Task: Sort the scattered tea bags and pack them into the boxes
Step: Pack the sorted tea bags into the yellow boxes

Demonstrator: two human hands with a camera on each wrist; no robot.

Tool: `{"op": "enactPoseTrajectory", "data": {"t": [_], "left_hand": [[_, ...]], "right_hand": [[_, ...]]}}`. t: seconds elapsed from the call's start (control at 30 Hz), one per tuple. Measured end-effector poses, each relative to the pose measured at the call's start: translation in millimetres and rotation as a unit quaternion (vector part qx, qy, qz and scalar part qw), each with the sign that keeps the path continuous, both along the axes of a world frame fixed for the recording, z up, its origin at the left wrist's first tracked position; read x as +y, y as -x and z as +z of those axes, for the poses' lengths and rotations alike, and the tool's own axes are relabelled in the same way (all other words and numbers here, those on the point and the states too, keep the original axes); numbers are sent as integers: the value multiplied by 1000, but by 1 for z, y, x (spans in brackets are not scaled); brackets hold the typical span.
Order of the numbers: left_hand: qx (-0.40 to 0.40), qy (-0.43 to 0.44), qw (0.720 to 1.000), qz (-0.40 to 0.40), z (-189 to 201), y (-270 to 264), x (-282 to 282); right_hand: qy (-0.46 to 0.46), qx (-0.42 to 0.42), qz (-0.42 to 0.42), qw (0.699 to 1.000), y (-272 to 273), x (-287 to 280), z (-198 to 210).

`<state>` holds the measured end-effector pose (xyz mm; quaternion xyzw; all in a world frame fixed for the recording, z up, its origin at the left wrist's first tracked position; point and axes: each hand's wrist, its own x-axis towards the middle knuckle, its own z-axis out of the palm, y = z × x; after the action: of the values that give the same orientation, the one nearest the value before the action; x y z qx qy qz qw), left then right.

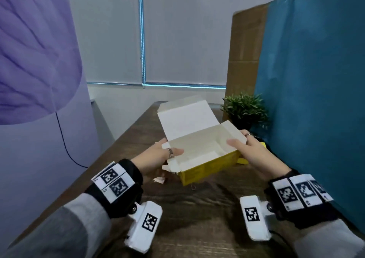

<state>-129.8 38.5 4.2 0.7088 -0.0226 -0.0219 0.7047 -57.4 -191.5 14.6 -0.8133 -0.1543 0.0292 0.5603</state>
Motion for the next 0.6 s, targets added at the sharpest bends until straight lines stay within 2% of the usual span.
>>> {"op": "enactPoseTrajectory", "data": {"t": [0.07,0.13,0.23,0.3,0.37,0.43,0.5,0.6], "left_hand": [[22,11,999,-27,0,-9,-8],[53,17,996,-70,-2,-21,-15],[78,13,996,-51,-4,-44,-14],[88,-40,995,2,-3,-60,-3],[96,-132,985,52,-4,-76,14],[90,-275,954,79,-7,-91,34],[77,-423,901,61,-10,-100,51],[87,-532,842,-4,-16,-102,61]], "right_hand": [[-136,146,58,978,-7,-10,-2],[-199,205,55,957,-14,-18,-7],[-208,197,-3,958,-28,-27,-18],[-191,179,-44,964,-36,-34,-25],[-163,165,-61,971,-42,-41,-30],[-126,143,-61,980,-45,-47,-33],[-84,113,-54,989,-49,-53,-36],[-42,117,-56,991,-55,-55,-43]]}}
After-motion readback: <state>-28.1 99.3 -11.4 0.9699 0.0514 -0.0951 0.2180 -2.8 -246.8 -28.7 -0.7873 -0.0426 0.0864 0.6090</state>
